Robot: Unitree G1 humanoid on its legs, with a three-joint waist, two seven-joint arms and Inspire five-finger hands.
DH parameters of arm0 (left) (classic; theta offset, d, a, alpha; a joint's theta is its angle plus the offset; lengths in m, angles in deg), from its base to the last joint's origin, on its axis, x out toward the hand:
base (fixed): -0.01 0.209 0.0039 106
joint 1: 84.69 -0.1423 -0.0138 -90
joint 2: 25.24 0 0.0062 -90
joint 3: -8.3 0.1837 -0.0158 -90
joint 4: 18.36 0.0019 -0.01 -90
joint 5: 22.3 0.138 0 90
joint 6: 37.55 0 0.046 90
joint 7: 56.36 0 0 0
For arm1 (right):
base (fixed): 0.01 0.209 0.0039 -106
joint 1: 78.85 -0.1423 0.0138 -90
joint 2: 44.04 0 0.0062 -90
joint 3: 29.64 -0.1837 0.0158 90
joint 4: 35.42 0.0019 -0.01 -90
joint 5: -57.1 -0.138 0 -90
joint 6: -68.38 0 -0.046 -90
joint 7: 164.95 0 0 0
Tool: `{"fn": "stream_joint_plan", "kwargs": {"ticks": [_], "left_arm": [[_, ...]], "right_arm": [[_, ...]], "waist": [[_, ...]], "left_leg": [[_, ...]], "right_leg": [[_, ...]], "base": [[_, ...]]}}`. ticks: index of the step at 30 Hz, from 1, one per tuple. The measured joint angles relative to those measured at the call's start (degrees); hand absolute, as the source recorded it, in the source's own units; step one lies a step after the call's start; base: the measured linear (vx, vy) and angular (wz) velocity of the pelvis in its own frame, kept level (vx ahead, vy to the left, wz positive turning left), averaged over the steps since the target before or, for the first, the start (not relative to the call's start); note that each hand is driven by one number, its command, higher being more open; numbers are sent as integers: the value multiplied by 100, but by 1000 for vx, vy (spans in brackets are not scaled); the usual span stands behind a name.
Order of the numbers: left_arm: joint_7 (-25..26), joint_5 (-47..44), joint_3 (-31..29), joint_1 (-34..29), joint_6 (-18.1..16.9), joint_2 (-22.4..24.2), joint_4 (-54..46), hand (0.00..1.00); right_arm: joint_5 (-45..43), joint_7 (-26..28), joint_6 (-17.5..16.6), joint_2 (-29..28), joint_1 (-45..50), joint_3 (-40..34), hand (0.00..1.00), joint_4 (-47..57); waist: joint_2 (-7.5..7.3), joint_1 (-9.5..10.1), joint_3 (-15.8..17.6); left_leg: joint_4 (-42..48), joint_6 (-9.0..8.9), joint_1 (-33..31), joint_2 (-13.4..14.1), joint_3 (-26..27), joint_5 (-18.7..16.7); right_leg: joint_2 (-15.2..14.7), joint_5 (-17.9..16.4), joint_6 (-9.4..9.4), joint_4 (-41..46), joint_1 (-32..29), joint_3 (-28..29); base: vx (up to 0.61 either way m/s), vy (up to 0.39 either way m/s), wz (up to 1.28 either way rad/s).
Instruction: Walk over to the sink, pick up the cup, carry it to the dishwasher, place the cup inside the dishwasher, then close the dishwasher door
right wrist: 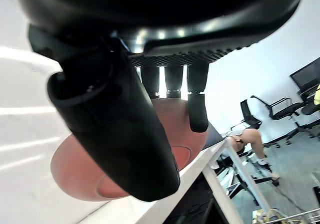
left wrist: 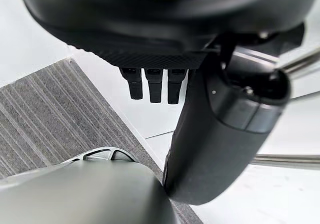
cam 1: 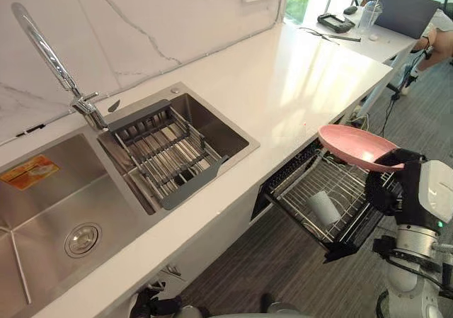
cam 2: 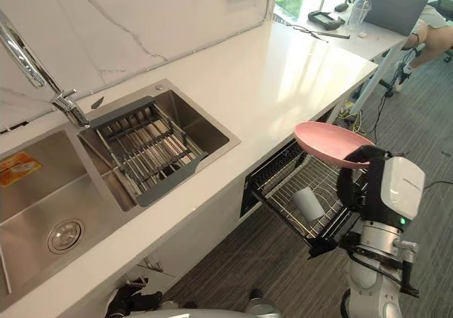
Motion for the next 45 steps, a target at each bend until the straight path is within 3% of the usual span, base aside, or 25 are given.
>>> {"fn": "stream_joint_plan", "kwargs": {"ticks": [3, 10, 15, 22, 30, 45], "left_arm": [[-75, -3, 10, -2, -4, 23, -1, 90], [-54, -15, 108, 147, -127, 249, -80, 90], [-56, -71, 130, 261, -212, 331, -151, 90], [-39, -132, 116, 400, -309, 321, -339, 90], [74, -136, 114, 810, -325, 345, -492, 90], [93, -355, 114, 1087, -357, 556, -533, 90]], "right_arm": [[-13, -103, 42, -6, -94, -171, 30, -211], [-432, -219, 371, 43, -684, -635, 30, -828], [-477, -272, 524, 54, -924, -748, 30, -839], [-644, -336, 593, 186, -1494, -749, 30, -1032], [-1141, -366, 625, 872, -2398, -751, 30, -1954], [-1856, -229, 617, 1720, -3864, -277, 30, -3606]], "waist": [[75, -30, 48], [573, -140, 503], [766, -187, 804], [780, -181, 1268], [764, -122, 1731], [684, -82, 1866]], "left_leg": [[-13, 35, -37, -52, 68, 22], [-5, 114, -447, -185, 125, 57], [1, 183, -695, -246, 121, 98], [42, 233, -886, -253, 88, 127], [137, 285, -1129, -260, -35, 158], [146, 382, -1499, -325, -101, 221]], "right_leg": [[-42, 15, 25, 66, -131, 84], [-159, -24, 77, 529, -921, 390], [-186, -1, 115, 672, -1299, 528], [-184, 15, 137, 817, -1545, 590], [-193, 14, 137, 982, -1764, 577], [-244, 13, 140, 1128, -2180, 592]], "base": [[-26, 37, -13], [-75, 44, -17], [-42, 27, -12], [-7, 1, -4], [-14, -3, 2], [-5, 0, 1]]}}
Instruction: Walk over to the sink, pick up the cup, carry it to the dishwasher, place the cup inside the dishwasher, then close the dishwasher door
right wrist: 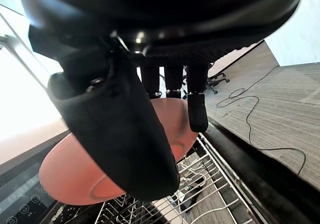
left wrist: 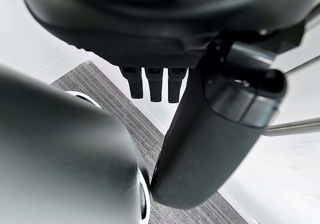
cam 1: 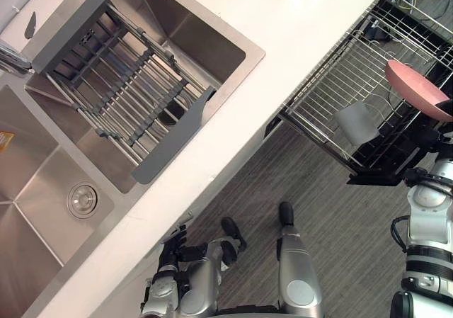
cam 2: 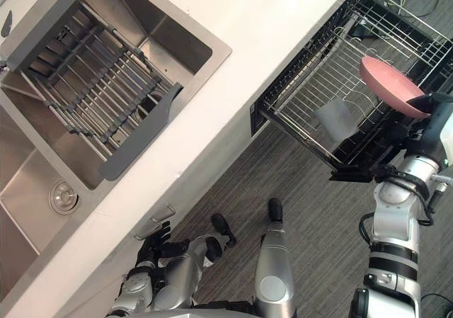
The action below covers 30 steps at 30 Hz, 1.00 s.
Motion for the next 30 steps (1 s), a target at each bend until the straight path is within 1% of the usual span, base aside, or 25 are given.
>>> {"fn": "stream_joint_plan", "kwargs": {"ticks": [3, 12, 17, 23, 24, 30], "left_arm": [[-3, -7, 1, 13, -24, 4, -4, 90], [-31, -45, 8, 14, -31, 37, -16, 90], [-32, -110, 13, 14, -29, 41, -18, 90], [-32, -120, 21, 14, -26, 57, -24, 90], [-32, -143, 24, 14, -23, 65, -25, 90], [-31, -153, 23, 14, 24, 125, -33, 90]], "right_arm": [[-366, 60, 40, 210, -391, 104, 30, -551], [-660, 262, 97, 819, -1386, 550, 30, -1534], [-879, 332, 95, 968, -1907, 769, 30, -2058], [-1086, 367, 103, 968, -2071, 774, 30, -2584], [-1090, 369, 119, 968, -2071, 772, 90, -2699], [-1294, 378, 202, 947, -2065, 551, 90, -2970]], "waist": [[2, 39, 0], [27, 106, 3], [41, 150, 2], [112, 215, 2], [127, 230, 3], [193, 256, -12]], "left_leg": [[-50, 12, -39, -35, -55, 42], [-482, 42, 2, -227, -227, 308], [-620, 69, 24, -302, -270, 413], [-640, 78, 23, -324, -298, 453], [-644, 74, 22, -325, -308, 462], [-651, 65, 25, -319, -323, 484]], "right_leg": [[-22, 4, 4, -16, -24, -32], [-129, 44, 16, -116, -21, -165], [-175, 86, 18, -158, -12, -201], [-193, 109, 24, -172, 5, -221], [-193, 109, 23, -171, 7, -228], [-189, 109, 23, -142, 8, -240]], "base": [[0, 1, 9], [2, 5, 10], [-23, 29, 7], [-25, 21, 3], [-22, 14, 4], [-3, 2, 1]]}}
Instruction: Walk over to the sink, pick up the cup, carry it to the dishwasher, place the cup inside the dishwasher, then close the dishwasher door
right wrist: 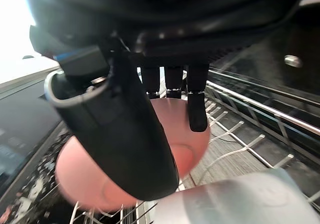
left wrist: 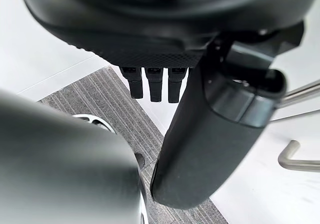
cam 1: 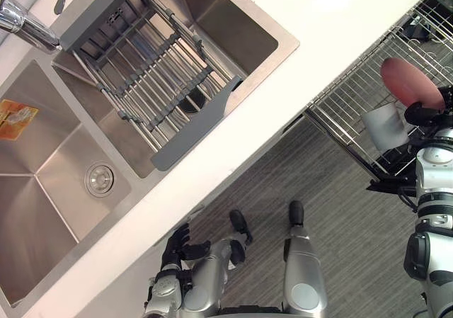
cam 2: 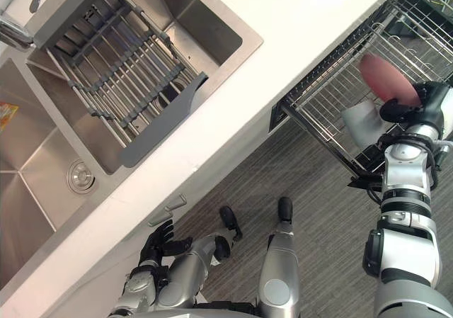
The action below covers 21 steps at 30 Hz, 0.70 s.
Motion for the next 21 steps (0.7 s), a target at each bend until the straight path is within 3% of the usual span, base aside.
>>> {"fn": "stream_joint_plan", "kwargs": {"ticks": [7, 21], "left_arm": [[2, 2, -4, 6, 28, 1, 0, 90], [-3, 249, -11, 49, 191, 3, 86, 90]], "right_arm": [[-1, -7, 4, -232, 48, -312, 90, 72], [296, -144, 25, -1159, 1996, -571, 90, 2738]], "waist": [[0, 18, -1], [-15, -54, -75]], "left_leg": [[6, -3, 40, 6, 28, 2], [18, -13, 283, 1, -218, -5]], "right_leg": [[2, 0, 0, 45, 2, 33], [8, 19, 8, -206, 514, -242]], "base": [[-7, 6, -2], [1, 2, 8]]}}
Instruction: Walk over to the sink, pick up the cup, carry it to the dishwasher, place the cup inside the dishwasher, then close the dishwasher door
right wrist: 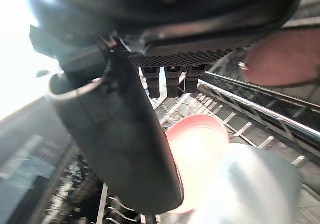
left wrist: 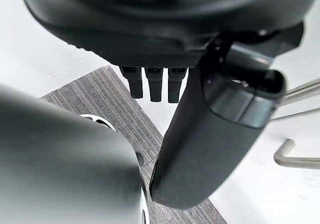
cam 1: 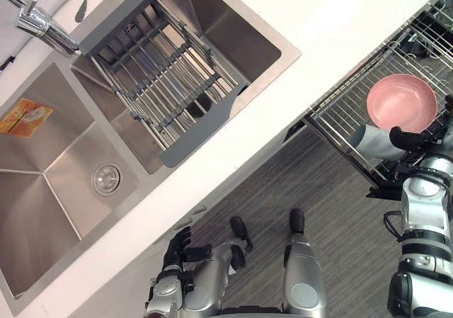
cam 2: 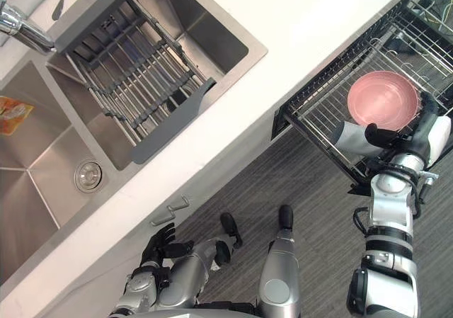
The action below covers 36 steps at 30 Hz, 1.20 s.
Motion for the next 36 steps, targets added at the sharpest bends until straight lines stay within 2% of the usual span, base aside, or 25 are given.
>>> {"fn": "stream_joint_plan", "kwargs": {"ticks": [7, 17, 27, 33, 36], "left_arm": [[-99, 158, -8, -7, 42, -48, 149, 90], [-128, 272, -54, -216, 151, -109, 242, 90], [-124, 259, -208, -431, 258, -127, 243, 90], [-123, 256, -276, -455, 284, -124, 245, 90], [-146, 256, -351, -518, 309, -122, 245, 90]], "right_arm": [[238, -28, -99, -729, 791, -135, 90, 1365], [114, -24, -349, -1566, 1998, -742, 90, 2018], [-1075, -29, -533, -2359, 2802, -1602, 90, 2015], [-1791, 56, -649, -2406, 2887, -1741, 90, 1427], [-2742, 360, -809, -2402, 2924, -1732, 90, 1033]], "waist": [[-193, -74, -285], [-383, -175, -720], [-418, -289, -905], [-431, -317, -921], [-411, -306, -1024]], "left_leg": [[-6, -52, 230, 27, -52, -60], [35, -123, 581, 65, -27, -238], [109, -181, 700, 134, 102, -381], [95, -186, 747, 137, 179, -389], [75, -187, 762, 138, 237, -389]], "right_leg": [[41, 4, 0, -182, 328, -58], [85, -6, -1, -402, 771, -53], [138, -12, -6, -485, 871, 67], [139, -19, -11, -445, 852, 139], [140, -20, -10, -425, 819, 183]], "base": [[4, 0, 1], [8, 0, -4], [-7, -8, -8], [-35, -2, -7], [-30, -2, -9]]}}
